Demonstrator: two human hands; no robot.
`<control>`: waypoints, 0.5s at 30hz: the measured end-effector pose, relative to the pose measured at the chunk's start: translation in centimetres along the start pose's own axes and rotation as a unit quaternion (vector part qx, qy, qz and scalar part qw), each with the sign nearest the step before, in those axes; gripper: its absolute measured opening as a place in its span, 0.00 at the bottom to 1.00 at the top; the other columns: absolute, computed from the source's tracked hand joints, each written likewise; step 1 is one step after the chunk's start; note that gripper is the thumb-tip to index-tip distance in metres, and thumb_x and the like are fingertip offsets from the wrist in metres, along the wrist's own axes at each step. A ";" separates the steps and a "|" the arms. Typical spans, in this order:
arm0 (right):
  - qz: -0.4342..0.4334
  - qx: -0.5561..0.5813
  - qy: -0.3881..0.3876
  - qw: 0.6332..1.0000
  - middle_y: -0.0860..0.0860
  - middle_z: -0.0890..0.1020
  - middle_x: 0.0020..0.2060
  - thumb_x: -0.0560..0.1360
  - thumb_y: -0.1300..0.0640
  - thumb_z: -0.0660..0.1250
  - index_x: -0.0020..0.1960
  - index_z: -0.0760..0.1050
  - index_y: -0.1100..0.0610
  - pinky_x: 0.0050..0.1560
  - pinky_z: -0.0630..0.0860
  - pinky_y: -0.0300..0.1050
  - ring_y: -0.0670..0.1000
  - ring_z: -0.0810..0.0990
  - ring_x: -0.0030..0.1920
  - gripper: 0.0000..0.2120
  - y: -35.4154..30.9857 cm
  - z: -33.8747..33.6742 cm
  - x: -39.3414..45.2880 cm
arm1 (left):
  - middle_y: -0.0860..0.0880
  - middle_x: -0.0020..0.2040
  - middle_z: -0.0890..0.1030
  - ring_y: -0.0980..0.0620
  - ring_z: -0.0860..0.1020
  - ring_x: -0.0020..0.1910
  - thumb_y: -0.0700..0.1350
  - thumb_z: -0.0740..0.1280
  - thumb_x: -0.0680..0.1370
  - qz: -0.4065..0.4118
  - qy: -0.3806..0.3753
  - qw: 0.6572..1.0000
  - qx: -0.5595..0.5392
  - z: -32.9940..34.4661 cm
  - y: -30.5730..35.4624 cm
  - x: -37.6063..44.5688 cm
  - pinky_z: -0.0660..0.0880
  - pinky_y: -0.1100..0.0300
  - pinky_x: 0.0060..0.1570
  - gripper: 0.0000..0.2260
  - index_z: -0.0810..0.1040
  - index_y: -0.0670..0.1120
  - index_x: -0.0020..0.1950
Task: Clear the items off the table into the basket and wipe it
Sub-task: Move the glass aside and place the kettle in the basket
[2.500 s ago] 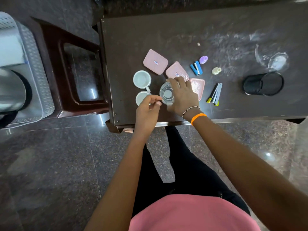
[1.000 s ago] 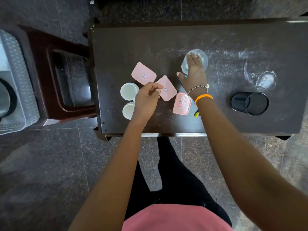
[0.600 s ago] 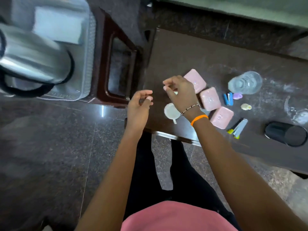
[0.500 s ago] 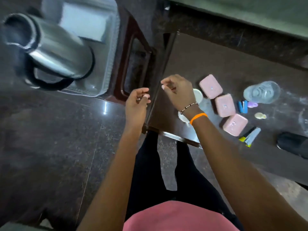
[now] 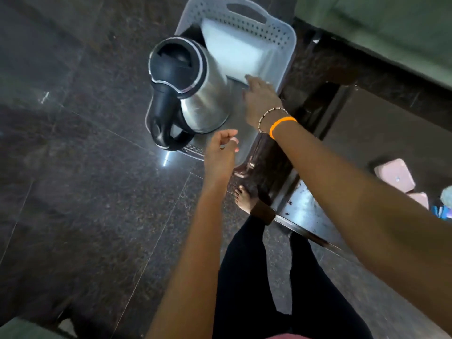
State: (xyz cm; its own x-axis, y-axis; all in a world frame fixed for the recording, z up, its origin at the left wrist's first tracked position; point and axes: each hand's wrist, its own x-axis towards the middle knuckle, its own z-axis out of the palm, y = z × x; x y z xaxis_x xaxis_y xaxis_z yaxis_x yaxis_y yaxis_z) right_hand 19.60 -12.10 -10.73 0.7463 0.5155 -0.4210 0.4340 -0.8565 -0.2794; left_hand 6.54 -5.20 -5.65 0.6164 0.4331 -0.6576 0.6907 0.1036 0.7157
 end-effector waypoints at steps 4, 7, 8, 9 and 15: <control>0.031 -0.041 -0.065 0.997 0.54 0.43 0.77 0.73 0.65 0.59 0.58 0.75 0.61 0.74 0.55 0.60 0.61 0.44 0.77 0.14 0.5 0.8 3.7 | 0.50 0.49 0.77 0.54 0.77 0.45 0.40 0.61 0.77 -0.012 -0.023 1.000 0.010 -1.0 -0.4 1.8 0.71 0.64 0.44 0.08 0.75 0.52 0.48; 0.044 -0.060 -0.109 0.991 0.55 0.41 0.77 0.72 0.66 0.61 0.65 0.69 0.62 0.74 0.53 0.59 0.59 0.45 0.77 0.21 0.7 1.1 5.4 | 0.53 0.45 0.77 0.56 0.76 0.43 0.40 0.61 0.78 -0.014 -0.032 0.999 0.011 -1.3 -0.7 2.6 0.70 0.65 0.41 0.09 0.75 0.53 0.47; 0.043 -0.061 -0.105 0.992 0.56 0.43 0.77 0.72 0.67 0.60 0.68 0.66 0.63 0.75 0.52 0.59 0.59 0.47 0.76 0.24 0.8 1.1 5.7 | 0.53 0.45 0.77 0.57 0.76 0.42 0.40 0.61 0.78 -0.016 -0.037 0.999 0.009 -1.3 -0.7 2.6 0.70 0.65 0.41 0.09 0.75 0.53 0.47; 0.044 -0.051 -0.086 0.994 0.56 0.47 0.77 0.72 0.67 0.60 0.68 0.64 0.65 0.74 0.52 0.60 0.60 0.51 0.76 0.24 0.8 1.0 5.7 | 0.54 0.44 0.77 0.57 0.76 0.42 0.40 0.61 0.78 -0.017 -0.041 0.999 0.007 -1.2 -0.6 2.7 0.70 0.65 0.40 0.08 0.76 0.53 0.48; 0.106 0.244 0.162 0.950 0.59 0.81 0.55 0.74 0.65 0.59 0.55 0.79 0.62 0.59 0.72 0.47 0.59 0.78 0.56 0.14 0.7 -2.1 2.1 | 0.53 0.45 0.78 0.60 0.78 0.41 0.40 0.61 0.78 0.020 -0.048 0.999 -0.001 -0.6 0.9 1.4 0.72 0.66 0.44 0.10 0.76 0.55 0.45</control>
State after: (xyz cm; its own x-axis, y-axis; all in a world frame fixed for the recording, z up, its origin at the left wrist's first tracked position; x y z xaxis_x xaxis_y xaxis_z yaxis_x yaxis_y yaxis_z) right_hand 22.51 -11.63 -10.02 0.9415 0.2303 -0.2461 0.0302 -0.7849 -0.6189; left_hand 7.78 -3.94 -5.84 0.6771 0.3485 -0.6482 0.6645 0.0891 0.7420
